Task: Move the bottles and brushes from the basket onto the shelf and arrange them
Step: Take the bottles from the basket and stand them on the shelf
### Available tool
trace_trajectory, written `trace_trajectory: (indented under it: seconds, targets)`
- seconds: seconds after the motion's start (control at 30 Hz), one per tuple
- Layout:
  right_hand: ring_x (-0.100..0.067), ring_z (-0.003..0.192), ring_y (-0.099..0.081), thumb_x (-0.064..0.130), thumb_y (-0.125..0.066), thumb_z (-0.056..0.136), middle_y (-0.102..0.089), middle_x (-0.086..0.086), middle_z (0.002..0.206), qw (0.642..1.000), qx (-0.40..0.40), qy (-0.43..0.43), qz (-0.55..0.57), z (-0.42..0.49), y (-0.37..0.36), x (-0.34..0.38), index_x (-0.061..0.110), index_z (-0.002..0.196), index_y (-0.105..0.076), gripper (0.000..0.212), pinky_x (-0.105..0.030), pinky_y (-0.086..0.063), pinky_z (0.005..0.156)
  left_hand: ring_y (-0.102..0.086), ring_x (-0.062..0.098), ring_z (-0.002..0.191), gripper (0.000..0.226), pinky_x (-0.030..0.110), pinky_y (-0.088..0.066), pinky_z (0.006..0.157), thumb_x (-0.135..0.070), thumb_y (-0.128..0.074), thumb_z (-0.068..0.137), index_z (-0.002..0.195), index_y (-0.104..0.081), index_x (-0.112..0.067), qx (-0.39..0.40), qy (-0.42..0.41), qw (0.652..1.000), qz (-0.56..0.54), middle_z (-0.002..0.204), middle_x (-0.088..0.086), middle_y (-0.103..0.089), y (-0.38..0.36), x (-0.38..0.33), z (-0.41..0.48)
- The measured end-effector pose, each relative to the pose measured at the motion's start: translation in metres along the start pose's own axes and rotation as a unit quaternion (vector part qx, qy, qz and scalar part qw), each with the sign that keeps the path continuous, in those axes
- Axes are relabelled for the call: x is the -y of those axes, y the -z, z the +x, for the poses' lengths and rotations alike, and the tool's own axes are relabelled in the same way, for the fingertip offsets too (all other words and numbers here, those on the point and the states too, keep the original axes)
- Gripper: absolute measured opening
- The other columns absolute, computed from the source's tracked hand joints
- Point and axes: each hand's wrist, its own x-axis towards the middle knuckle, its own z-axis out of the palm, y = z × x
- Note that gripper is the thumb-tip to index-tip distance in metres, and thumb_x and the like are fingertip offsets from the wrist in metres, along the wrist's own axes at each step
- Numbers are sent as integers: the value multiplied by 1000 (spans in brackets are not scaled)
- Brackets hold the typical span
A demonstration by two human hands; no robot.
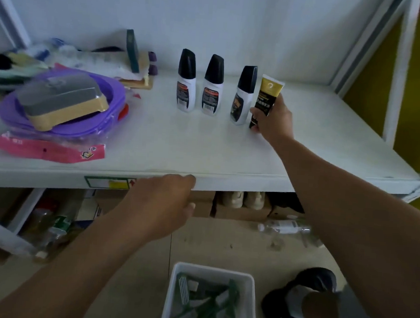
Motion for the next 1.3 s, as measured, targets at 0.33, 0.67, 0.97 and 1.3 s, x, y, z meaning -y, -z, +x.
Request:
trace_trajectory:
  seconds: [0.33,0.67,0.97,1.3]
  targets:
    - [-22,59,-71,26,-74,87,-71,-11,102,990,59,-102,73,-3,3,-4,14,115,-56,35,-36,-61,55,-41,4,63,18,21,-29,54,-44,-47,103,99,-46,-26,54,-24,998,32,80,-11,-44,-11,-26,-4]
    - [-19,80,-71,52,-56,93,-54,0,129,995,23,38,-88,-85,35,6,22,138,-40,56,-41,-57,78,-61,22,114,48,38,-51,89,-48,-48,100,142,-41,-25,124,-31,989,77,134,0,-60,-26,-23,-35]
    - [-23,64,-58,56,-33,100,-58,1,68,884,256,230,-316,-207,47,1,24,75,-53,45,-34,-47,56,-65,27,100,74,36,-53,77,-43,-55,96,157,-17,-22,139,-17,986,89,122,6,-65,-43,-11,-56]
    - [-32,104,-62,44,-37,103,-62,-12,118,739,460,170,-461,-280,-22,-96,15,122,-58,40,-37,-43,75,-60,28,112,90,38,-46,76,-41,-56,99,161,6,-19,265,-43,957,107,150,10,-47,-76,-20,-65]
